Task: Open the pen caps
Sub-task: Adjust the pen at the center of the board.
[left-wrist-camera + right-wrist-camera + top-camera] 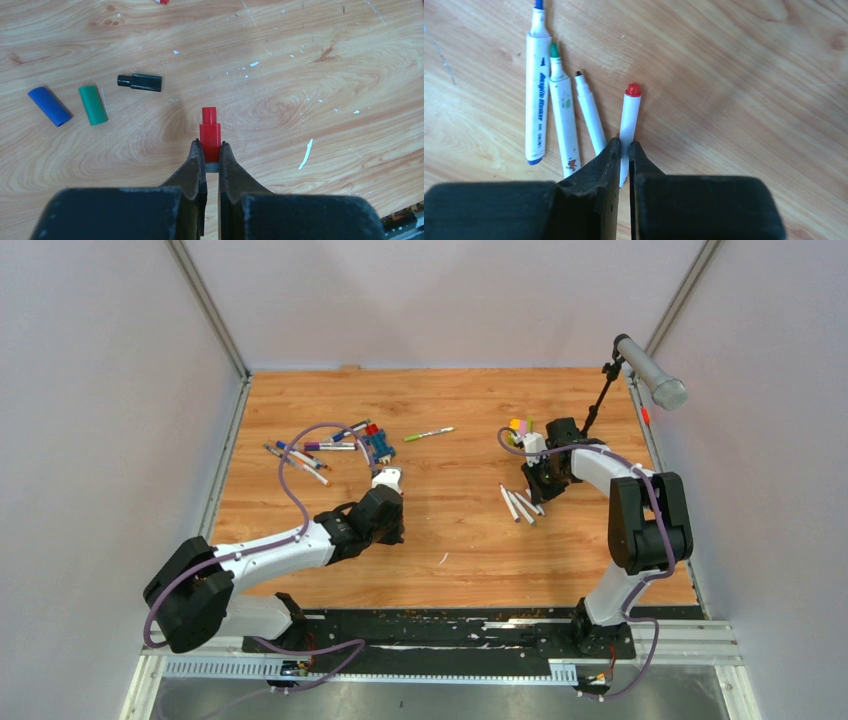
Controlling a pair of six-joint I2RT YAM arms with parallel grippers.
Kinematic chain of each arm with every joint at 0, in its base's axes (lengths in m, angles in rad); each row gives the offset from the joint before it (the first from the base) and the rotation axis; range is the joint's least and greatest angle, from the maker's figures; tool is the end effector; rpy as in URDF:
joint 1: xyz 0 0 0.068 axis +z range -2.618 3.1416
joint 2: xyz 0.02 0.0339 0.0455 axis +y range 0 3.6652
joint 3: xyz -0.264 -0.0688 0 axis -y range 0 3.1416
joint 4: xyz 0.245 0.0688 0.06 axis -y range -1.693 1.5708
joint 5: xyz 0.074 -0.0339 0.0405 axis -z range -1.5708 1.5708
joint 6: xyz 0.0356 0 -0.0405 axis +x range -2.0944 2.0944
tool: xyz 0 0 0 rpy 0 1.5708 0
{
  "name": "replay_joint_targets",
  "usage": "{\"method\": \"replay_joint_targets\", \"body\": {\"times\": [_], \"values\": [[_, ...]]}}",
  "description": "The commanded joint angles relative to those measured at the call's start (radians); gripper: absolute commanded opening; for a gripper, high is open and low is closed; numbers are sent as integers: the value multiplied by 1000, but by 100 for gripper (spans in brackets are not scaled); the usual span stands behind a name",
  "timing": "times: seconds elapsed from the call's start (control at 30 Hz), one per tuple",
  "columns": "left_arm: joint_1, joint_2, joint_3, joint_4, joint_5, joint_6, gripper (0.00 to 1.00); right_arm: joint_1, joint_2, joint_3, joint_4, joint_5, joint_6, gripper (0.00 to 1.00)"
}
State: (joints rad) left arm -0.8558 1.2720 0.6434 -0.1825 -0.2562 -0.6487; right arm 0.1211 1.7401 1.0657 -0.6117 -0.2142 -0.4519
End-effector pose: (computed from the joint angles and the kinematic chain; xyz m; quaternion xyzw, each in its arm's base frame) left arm 0.1710 -0.1832 0.1916 0.0481 0.9211 -0.1646 0.3496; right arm 0.3206 0.0466 0.1632 -0.2927 0.9398 0.0811 0.1566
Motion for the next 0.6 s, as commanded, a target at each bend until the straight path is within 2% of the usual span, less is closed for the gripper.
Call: {"method": "replay_joint_targets", "body": {"times": [0.0,0.33,0.57], "values": [[4,-19,-3,23,-11,-12,7,4,4,27,-49,-89,-32,5],[7,0,12,7,-28,-10,8,3,-67,27,-31,-22,-15,19],[15,40,42,-20,-64,-11,11,3,-162,24,-38,-58,-22,25]]}}
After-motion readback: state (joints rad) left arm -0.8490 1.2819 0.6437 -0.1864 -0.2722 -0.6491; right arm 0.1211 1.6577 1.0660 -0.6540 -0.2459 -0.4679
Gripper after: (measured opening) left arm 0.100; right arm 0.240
